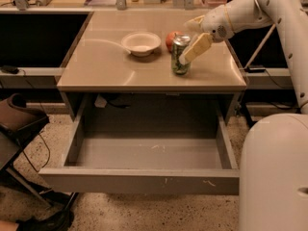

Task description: Place green can into top drawer

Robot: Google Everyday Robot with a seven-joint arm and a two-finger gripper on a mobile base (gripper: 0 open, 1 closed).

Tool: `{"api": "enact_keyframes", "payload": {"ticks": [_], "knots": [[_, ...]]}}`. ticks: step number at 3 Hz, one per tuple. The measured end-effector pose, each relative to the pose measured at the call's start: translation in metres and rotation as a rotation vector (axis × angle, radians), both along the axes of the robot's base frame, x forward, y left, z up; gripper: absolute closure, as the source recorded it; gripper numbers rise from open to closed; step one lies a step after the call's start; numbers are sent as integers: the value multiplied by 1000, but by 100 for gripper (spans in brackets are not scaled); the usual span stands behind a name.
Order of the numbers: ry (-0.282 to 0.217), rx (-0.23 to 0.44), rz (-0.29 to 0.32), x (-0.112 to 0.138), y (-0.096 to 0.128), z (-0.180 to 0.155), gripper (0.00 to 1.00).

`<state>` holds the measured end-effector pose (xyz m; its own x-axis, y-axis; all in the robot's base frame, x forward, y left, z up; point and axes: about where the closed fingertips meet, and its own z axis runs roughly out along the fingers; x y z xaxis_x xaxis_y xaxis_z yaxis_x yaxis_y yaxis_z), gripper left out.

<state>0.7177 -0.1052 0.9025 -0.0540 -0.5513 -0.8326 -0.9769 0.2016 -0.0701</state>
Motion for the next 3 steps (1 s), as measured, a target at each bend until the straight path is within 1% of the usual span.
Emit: {"api": "enact_keyframes", "payload": {"ticks": [1,3], "knots": [[0,0,0,0,0,0,19],[0,0,0,0,0,0,65]]}}
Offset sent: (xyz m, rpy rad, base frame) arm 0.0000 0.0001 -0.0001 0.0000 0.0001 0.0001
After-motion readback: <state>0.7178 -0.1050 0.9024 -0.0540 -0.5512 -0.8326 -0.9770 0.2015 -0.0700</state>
